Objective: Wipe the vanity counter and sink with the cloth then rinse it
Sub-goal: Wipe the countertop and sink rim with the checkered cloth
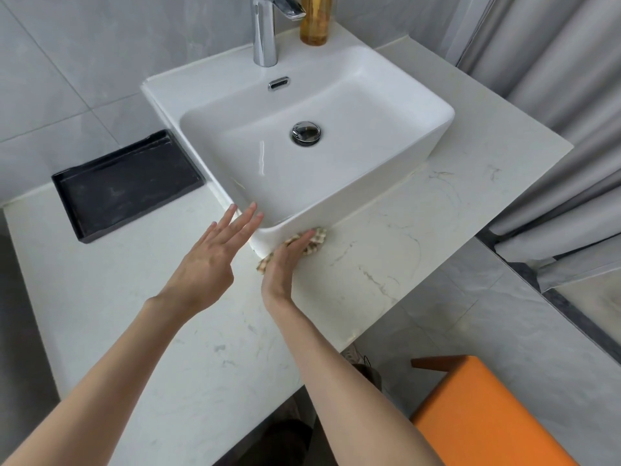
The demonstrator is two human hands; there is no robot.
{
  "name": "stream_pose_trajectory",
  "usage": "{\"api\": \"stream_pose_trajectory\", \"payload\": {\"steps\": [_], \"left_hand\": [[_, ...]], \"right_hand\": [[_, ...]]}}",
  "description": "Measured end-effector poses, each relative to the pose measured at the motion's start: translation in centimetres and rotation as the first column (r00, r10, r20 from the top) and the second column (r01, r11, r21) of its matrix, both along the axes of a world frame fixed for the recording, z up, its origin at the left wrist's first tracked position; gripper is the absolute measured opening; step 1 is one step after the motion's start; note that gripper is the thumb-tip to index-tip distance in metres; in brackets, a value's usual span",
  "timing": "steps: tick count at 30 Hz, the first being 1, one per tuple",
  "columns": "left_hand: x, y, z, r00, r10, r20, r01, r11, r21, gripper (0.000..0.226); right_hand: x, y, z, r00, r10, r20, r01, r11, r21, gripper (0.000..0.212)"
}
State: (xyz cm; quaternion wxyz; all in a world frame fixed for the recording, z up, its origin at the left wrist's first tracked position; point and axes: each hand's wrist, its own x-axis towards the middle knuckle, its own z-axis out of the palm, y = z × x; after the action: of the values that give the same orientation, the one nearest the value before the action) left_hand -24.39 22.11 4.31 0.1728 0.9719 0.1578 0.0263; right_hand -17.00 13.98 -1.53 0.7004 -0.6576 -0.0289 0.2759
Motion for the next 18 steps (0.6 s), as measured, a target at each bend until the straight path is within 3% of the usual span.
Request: {"api": "stream_pose_trajectory", "payload": {"steps": [4, 10, 18], "left_hand": [[0.0, 0.1, 0.3, 1.000, 0.001, 0.005, -0.001, 1.000, -0.006, 0.099], [1.8, -0.4, 1.6, 0.996, 0.006, 0.088, -0.005, 1.000, -0.011, 0.062], [7.2, -1.7, 2.7, 0.990, -0.079, 0.116, 0.092, 0.989, -0.112, 0.054]], "right_hand": [[2.4, 0.2, 2.0, 0.990, -0.128, 0.056, 0.123, 0.989, 0.077, 0.073], [8.3, -0.9, 3.5, 0.959, -0.188, 0.210, 0.174, 0.981, 0.080, 0.073], [16.4, -2.3, 2.3, 0.959, -0.236, 0.156, 0.242, 0.970, -0.018, 0.078]]}}
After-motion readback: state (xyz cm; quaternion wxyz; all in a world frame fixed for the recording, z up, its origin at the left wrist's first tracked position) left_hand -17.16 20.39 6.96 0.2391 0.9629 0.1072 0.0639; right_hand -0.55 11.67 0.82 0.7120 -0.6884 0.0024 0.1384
